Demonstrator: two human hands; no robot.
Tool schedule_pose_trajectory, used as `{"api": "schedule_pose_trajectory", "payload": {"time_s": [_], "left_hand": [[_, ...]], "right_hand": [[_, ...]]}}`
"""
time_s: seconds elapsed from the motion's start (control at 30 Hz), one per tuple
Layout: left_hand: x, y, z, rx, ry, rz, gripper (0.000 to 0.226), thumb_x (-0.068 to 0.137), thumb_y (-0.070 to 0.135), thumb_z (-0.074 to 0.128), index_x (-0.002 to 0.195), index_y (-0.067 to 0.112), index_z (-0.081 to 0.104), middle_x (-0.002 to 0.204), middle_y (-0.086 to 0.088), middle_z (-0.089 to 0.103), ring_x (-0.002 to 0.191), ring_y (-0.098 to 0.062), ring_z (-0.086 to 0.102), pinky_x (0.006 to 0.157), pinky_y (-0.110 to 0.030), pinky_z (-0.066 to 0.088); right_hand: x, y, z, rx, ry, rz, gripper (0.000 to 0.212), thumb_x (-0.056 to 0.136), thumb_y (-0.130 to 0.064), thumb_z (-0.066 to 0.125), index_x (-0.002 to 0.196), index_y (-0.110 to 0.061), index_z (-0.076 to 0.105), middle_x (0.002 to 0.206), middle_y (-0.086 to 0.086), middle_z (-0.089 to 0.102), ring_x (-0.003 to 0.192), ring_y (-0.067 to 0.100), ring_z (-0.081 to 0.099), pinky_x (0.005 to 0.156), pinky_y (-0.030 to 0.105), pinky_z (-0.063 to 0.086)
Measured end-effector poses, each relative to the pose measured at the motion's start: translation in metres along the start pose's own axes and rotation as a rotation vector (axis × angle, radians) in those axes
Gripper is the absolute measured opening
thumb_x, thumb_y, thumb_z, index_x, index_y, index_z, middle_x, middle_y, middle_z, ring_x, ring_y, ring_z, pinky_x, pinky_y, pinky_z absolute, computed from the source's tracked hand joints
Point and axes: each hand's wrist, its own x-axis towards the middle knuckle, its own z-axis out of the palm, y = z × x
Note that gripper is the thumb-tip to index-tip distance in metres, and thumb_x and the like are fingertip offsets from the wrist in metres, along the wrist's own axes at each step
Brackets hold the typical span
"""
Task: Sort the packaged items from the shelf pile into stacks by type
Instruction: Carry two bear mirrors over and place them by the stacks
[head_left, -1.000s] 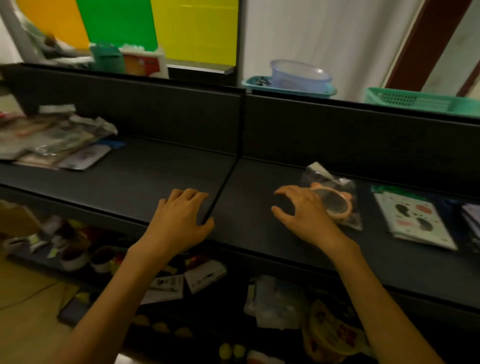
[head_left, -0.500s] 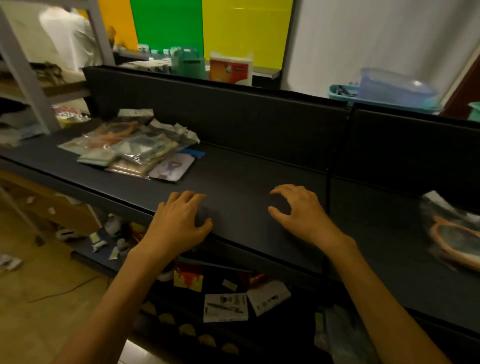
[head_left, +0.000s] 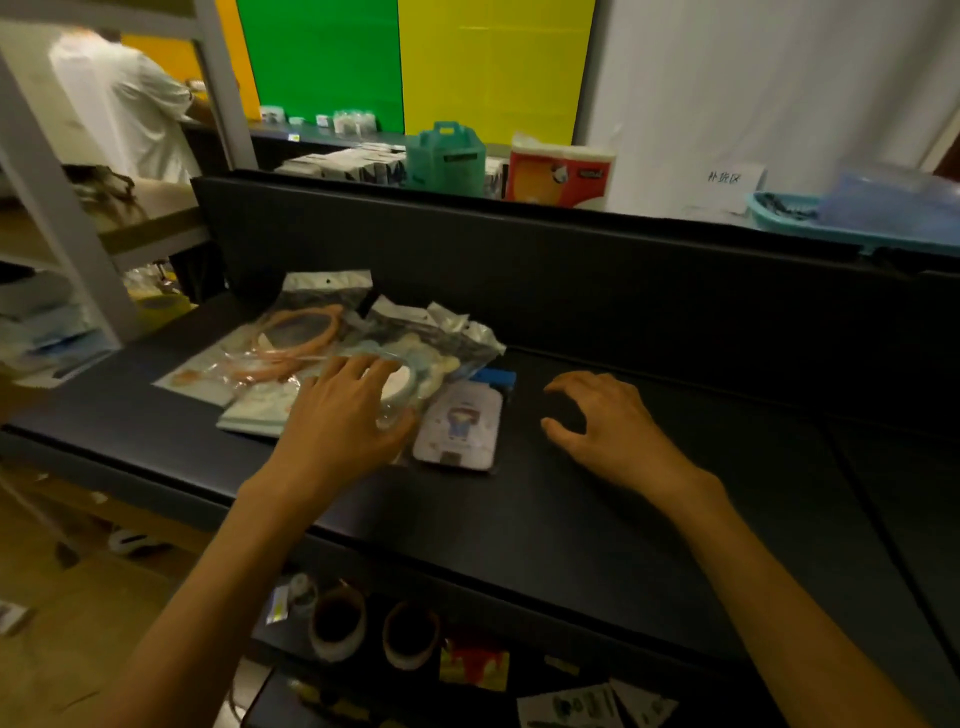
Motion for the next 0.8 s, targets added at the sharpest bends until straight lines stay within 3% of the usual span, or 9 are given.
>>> {"api": "schedule_pose_trajectory", "payload": {"time_s": [0.2, 0.37, 0.47, 0.53, 0.6, 0.7, 0.8], "left_hand": [[0.035, -0.072, -0.002, -0.029, -0.009, 0.021, 0.06, 0.084, 0.051, 0.055, 0.135, 0.022, 0.043, 0.139, -0.006, 0.045, 0.127, -0.027, 0.038, 0.099, -0.044, 0.037], [0.065, -0.136, 0.0, -0.043, -0.025, 0.153, 0.061, 0.082, 0.054, 0.046, 0.133, 0.021, 0.047, 0.14, -0.007, 0.047, 0.125, -0.03, 0.041, 0.1, -0.047, 0.038], [0.077, -0.174, 0.001, -0.076, -0.053, 0.08, 0.059, 0.083, 0.063, 0.041, 0.133, 0.031, 0.046, 0.133, -0.004, 0.051, 0.118, -0.028, 0.043, 0.092, -0.044, 0.04], [0.084, -0.197, 0.005, -0.041, -0.113, 0.015, 0.067, 0.081, 0.069, 0.039, 0.133, 0.027, 0.044, 0.133, -0.008, 0.049, 0.118, -0.03, 0.043, 0.094, -0.048, 0.038], [0.089, -0.214, 0.009, -0.027, -0.178, -0.02, 0.076, 0.077, 0.075, 0.039, 0.134, 0.024, 0.041, 0.133, -0.012, 0.049, 0.12, -0.035, 0.042, 0.099, -0.053, 0.036], [0.095, -0.224, 0.016, -0.106, -0.283, -0.073, 0.085, 0.074, 0.079, 0.041, 0.138, 0.024, 0.034, 0.138, -0.013, 0.046, 0.127, -0.039, 0.037, 0.104, -0.057, 0.028], [0.1, -0.228, 0.017, -0.213, -0.257, -0.068, 0.082, 0.073, 0.071, 0.055, 0.138, 0.024, 0.036, 0.137, -0.012, 0.047, 0.126, -0.039, 0.037, 0.104, -0.057, 0.028]], "right_hand": [[0.042, -0.051, 0.023, 0.01, 0.039, 0.035, 0.045, 0.088, -0.044, 0.055, 0.129, -0.026, 0.049, 0.133, -0.004, 0.049, 0.119, 0.015, 0.042, 0.097, 0.026, 0.024], [0.065, -0.099, 0.047, 0.034, 0.111, 0.109, 0.043, 0.086, -0.039, 0.058, 0.126, -0.023, 0.052, 0.129, -0.002, 0.053, 0.116, 0.016, 0.045, 0.095, 0.024, 0.026], [0.072, -0.129, 0.059, 0.073, 0.188, 0.195, 0.041, 0.087, -0.039, 0.059, 0.123, -0.02, 0.055, 0.125, 0.001, 0.056, 0.115, 0.019, 0.047, 0.094, 0.028, 0.033], [0.075, -0.147, 0.066, 0.067, 0.268, 0.299, 0.043, 0.087, -0.045, 0.057, 0.122, -0.02, 0.056, 0.126, 0.004, 0.055, 0.116, 0.02, 0.046, 0.091, 0.027, 0.032], [0.076, -0.164, 0.072, 0.025, 0.314, 0.441, 0.057, 0.084, -0.059, 0.052, 0.125, -0.019, 0.052, 0.129, 0.006, 0.051, 0.117, 0.022, 0.045, 0.092, 0.03, 0.035], [0.075, -0.184, 0.083, -0.034, 0.177, 0.643, 0.094, 0.069, -0.083, 0.043, 0.135, -0.017, 0.042, 0.138, 0.01, 0.04, 0.125, 0.027, 0.04, 0.1, 0.04, 0.038], [0.075, -0.192, 0.087, 0.091, 0.11, 0.776, 0.104, 0.061, -0.083, 0.052, 0.14, -0.019, 0.031, 0.141, 0.01, 0.034, 0.126, 0.027, 0.039, 0.094, 0.036, 0.038]]}}
